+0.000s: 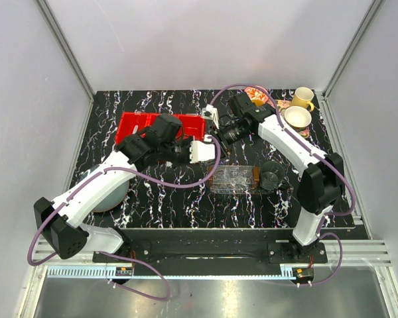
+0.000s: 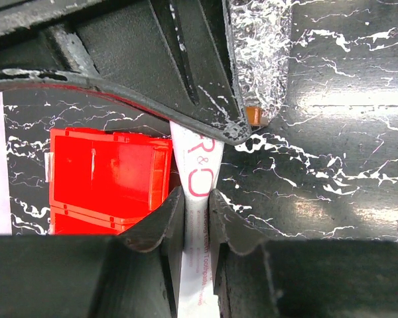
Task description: Prepare toiletry sets of a toothbrush and toothpaste on the tray
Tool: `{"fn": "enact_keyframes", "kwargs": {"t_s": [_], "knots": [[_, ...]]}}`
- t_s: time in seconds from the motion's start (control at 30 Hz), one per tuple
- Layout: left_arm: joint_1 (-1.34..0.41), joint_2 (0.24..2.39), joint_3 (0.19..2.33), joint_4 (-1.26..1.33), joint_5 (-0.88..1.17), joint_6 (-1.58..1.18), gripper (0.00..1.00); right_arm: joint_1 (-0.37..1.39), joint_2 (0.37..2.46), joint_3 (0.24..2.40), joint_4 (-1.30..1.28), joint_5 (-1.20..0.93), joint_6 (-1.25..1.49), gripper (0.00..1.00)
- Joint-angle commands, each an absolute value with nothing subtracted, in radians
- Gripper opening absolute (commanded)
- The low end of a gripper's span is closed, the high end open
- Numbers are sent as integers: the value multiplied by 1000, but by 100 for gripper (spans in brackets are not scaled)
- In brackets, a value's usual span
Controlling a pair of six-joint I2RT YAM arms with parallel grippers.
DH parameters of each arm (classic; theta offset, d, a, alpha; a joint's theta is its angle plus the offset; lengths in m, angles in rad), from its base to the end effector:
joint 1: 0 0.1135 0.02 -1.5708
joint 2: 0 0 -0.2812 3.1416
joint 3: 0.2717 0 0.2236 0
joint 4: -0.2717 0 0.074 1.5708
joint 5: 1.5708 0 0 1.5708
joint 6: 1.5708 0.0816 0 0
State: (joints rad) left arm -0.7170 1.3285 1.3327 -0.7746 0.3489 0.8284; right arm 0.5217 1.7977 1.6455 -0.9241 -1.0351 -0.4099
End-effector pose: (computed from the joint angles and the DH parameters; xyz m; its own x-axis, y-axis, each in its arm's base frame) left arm 0.1896 -0.2023 0.3425 0.2364 0.7126 -0.6606 0.9293 0.0327 0.3678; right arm 0.2773 0.2403 0.3124 -0.4575 -0.4976 -0.7369 -0.8619 0.0445 0.5051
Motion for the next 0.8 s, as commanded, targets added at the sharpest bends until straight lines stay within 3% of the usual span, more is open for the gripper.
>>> {"fn": "enact_keyframes", "kwargs": {"t_s": [0.0,0.07,0.1,0.37,0.63,0.77], "knots": [[-724,1321,1345,-727,327,844,1,534,1801,1694,-983,-1054,-456,20],[-726,1321,1344,-716,316,830,4,534,1796,1692,-986,-1048,-456,5],[-724,1319,1339,-709,311,825,6,534,1793,1689,-985,-1039,-451,3],[-723,1286,1299,-631,264,767,48,534,1766,1692,-982,-963,-422,0],[-658,1198,1235,-542,291,665,63,528,1718,1684,-924,-865,-362,0],[-496,1157,1220,-505,432,563,66,515,1675,1677,-879,-833,-316,0]]}}
